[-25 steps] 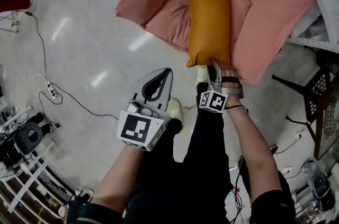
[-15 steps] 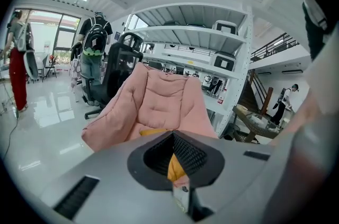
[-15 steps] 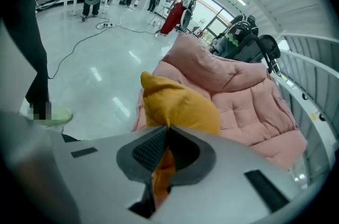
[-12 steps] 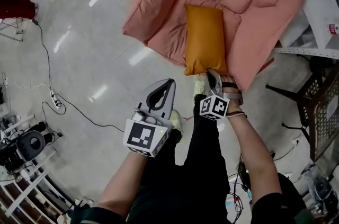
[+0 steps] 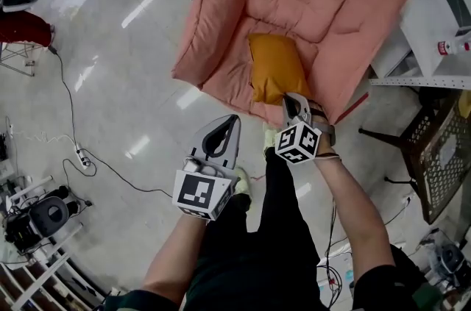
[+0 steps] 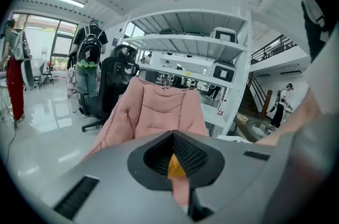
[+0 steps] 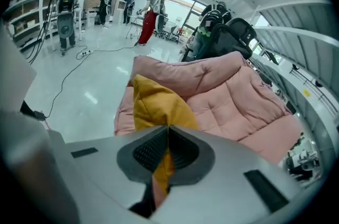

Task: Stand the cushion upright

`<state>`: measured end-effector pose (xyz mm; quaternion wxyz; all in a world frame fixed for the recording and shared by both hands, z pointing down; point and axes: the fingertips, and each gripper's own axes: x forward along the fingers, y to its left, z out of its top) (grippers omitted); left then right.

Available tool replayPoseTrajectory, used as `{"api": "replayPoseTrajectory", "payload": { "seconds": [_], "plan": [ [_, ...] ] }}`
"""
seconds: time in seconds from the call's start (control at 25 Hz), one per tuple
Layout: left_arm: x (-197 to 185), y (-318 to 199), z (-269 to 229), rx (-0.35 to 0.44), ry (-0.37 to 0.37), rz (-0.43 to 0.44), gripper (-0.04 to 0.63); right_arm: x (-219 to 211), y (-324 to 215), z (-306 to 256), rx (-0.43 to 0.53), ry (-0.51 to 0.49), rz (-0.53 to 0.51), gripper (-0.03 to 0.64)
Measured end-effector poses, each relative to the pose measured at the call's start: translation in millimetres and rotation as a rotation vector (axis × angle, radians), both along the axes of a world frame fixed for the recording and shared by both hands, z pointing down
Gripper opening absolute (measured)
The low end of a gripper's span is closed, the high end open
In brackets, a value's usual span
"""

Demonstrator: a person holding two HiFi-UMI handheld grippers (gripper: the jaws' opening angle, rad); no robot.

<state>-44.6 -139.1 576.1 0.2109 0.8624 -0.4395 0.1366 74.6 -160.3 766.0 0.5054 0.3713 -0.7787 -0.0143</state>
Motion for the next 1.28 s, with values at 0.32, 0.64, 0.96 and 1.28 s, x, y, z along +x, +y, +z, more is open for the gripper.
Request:
{"api": "replayPoseTrajectory", "payload": {
  "seconds": [0.32, 0.64, 0.96, 1.28],
  "plan": [
    [19.3, -51.3, -38.2, 0.025, 0.018, -0.022, 0.006, 29.1, -84.4, -58.6, -0.037, -0.113, 0.098, 0.006],
    [34.6, -98.0, -67.8, 0.043, 0.014, -0.048, 0.006, 63.3, -177.4, -92.7, -0.139, -0.138, 0.134, 0.006],
    [41.0, -136.7, -82.3, 0.047, -0.01, -0.084, 0.006, 87.9, -256.2, -84.1, -0.288, -0.112, 0.087, 0.006],
    [56.6, -166.6, -81.8, 0.036, -0.021, -0.097, 0.006, 101.0, -333.4, -69.3, -0.297, -0.048, 0.046, 0.006]
  ]
}}
